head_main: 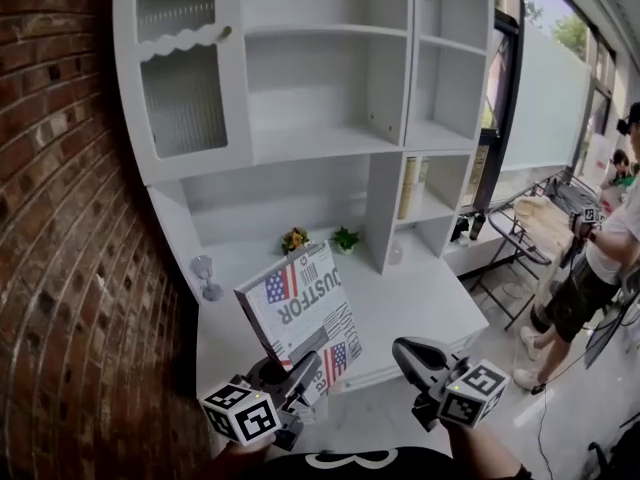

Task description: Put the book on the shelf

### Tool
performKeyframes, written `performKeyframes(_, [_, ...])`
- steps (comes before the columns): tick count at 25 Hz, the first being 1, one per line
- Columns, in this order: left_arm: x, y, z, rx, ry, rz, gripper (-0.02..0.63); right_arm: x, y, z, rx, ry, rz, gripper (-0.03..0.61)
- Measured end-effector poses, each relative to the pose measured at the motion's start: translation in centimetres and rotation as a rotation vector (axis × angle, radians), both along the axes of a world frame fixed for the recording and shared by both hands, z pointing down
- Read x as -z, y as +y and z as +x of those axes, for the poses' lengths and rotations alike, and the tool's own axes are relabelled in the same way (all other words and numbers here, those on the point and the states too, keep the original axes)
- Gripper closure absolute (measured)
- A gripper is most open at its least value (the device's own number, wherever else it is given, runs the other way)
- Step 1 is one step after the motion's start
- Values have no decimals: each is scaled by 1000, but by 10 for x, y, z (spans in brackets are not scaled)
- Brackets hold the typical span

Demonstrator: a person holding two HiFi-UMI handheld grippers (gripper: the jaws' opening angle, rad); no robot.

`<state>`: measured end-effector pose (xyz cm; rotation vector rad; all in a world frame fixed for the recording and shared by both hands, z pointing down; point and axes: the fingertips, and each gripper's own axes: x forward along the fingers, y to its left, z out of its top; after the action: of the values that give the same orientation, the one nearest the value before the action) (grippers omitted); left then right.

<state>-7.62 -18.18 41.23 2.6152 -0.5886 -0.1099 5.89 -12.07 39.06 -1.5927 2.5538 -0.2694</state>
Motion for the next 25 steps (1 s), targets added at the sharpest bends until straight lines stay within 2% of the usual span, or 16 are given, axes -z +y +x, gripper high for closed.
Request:
performKeyframes(6, [-2,-60,7,5,1,4,462,4,-70,8,14,-5,-6,568])
performKeyframes(9, [4,-82,7,17,-6,28,462,11,-90,-3,35,-65,-47,568])
performKeyframes(12, [12,-101,4,43,-11,52,462,4,-105,-5,52,-54,-61,568])
performKeyframes(18, [25,-122,5,96,-20,92,462,-4,-132,5,81,-42,-27,568])
performKeyframes(25, [39,-138,8,184,-35,131,462,3,-159,6,182,-48,1,568])
